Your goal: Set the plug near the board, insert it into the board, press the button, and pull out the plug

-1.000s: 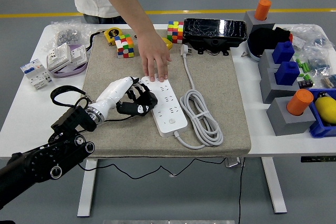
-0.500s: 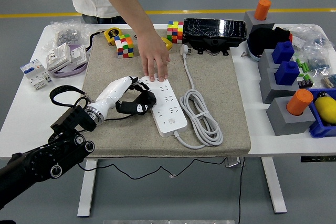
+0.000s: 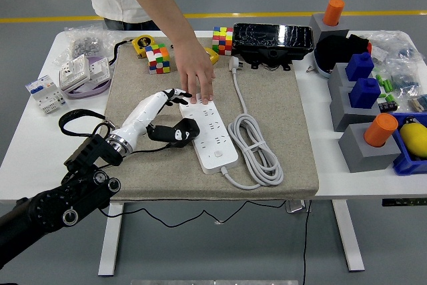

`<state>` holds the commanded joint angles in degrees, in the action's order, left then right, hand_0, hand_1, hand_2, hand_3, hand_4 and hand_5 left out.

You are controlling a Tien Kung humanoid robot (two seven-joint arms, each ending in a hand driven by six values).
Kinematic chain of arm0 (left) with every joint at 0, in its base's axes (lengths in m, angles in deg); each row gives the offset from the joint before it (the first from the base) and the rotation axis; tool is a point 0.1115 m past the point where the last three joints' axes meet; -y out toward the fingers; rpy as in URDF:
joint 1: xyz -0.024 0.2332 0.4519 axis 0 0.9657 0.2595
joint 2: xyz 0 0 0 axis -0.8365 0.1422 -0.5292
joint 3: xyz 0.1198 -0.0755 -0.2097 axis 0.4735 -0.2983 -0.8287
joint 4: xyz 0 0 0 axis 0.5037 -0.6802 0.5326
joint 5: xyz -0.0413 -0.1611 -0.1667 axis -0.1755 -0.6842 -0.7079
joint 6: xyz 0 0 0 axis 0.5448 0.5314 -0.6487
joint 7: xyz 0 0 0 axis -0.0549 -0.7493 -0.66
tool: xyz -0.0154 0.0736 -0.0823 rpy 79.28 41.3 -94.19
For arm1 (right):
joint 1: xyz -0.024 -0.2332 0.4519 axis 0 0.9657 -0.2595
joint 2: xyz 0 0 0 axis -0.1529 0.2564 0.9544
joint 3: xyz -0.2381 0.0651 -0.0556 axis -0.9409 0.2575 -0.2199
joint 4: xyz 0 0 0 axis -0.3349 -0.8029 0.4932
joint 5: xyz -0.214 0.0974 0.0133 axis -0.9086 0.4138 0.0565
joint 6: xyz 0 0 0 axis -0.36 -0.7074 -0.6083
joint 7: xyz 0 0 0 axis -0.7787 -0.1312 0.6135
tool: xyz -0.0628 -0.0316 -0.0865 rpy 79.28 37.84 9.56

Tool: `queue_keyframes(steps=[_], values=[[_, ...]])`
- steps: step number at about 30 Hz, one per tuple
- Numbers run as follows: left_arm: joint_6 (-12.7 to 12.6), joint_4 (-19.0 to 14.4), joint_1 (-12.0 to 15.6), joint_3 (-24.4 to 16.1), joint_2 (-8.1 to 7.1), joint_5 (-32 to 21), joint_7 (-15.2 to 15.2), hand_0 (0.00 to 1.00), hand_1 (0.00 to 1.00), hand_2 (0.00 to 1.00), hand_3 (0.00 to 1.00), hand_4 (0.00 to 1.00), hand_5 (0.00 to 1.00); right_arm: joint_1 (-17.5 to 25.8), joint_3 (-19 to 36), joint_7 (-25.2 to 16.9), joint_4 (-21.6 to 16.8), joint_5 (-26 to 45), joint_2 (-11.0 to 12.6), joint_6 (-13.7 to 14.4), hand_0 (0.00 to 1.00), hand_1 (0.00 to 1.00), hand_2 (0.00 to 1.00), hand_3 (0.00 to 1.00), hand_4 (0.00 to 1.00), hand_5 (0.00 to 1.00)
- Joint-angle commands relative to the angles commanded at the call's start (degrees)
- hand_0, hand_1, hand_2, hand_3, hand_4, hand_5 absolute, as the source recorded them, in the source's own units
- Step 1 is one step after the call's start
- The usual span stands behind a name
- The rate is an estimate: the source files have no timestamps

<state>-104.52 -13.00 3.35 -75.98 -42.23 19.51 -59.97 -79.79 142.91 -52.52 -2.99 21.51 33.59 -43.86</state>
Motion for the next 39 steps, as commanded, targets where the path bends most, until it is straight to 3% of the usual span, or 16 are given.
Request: queue_keyframes(steps=[2,3,8,9,14,15,19,27,39], values=[[-1.52,-0.87,0.43,-0.52,-0.21,-1.33,-1.4,0.698,0.75,0.71,0.763,0.998,0.286,-0.01,-0.11,0.0,0.01,-0.02,0.02,0.0,0.577,0.636,0.623,0.55,0.89,0.419],[-2.42,-1.58,0.79,-0.89,-0.43,-2.03,-2.11,0.7,0.746,0.711,0.753,0.947,0.423,-0.08,-0.16,0.02,0.0,-0.05,0.05,-0.01,0.576,0.637,0.623,0.55,0.89,0.42],[-5.49,-7.21,3.83,-1.08,-3.06,-0.94,-0.41,0.7,0.746,0.711,0.753,0.947,0.423,-0.19,-0.21,0.01,-0.12,-0.16,0.08,0.02,0.576,0.637,0.623,0.55,0.89,0.42],[-5.7,-8.04,4.24,-0.77,-3.53,-0.5,-0.07,0.717,0.758,0.725,0.747,0.885,0.417,-0.2,-0.21,0.02,-0.09,-0.18,0.07,0.03,0.577,0.637,0.623,0.55,0.889,0.419],[-5.95,-12.25,7.59,1.51,-6.65,4.25,1.7,0.717,0.758,0.725,0.747,0.885,0.417,-0.18,-0.17,0.04,-0.09,-0.28,0.01,-0.02,0.577,0.637,0.623,0.55,0.889,0.419],[-5.85,-12.62,7.97,1.85,-6.98,4.93,1.92,0.769,0.808,0.767,0.759,0.86,0.432,-0.18,-0.17,0.04,-0.08,-0.31,0.01,-0.03,0.577,0.636,0.623,0.549,0.889,0.419],[-5.62,-13.53,9.15,3.29,-8.11,7.68,2.41,0.769,0.808,0.767,0.759,0.86,0.432,-0.29,-0.05,0.0,-0.18,-0.4,0.05,0.0,0.577,0.636,0.623,0.549,0.889,0.419],[-5.4,-13.01,9.36,4.69,-8.46,9.05,3.65,0.798,0.831,0.79,0.748,0.823,0.432,-0.3,0.12,-0.02,-0.57,-0.59,0.27,0.07,0.576,0.636,0.623,0.55,0.889,0.419],[-3.89,-11.87,7.94,5.71,-7.09,9.49,5.65,0.798,0.825,0.776,0.747,0.811,0.426,-0.06,0.38,0.0,-0.49,-0.54,0.13,0.05,0.576,0.635,0.623,0.55,0.889,0.419]])
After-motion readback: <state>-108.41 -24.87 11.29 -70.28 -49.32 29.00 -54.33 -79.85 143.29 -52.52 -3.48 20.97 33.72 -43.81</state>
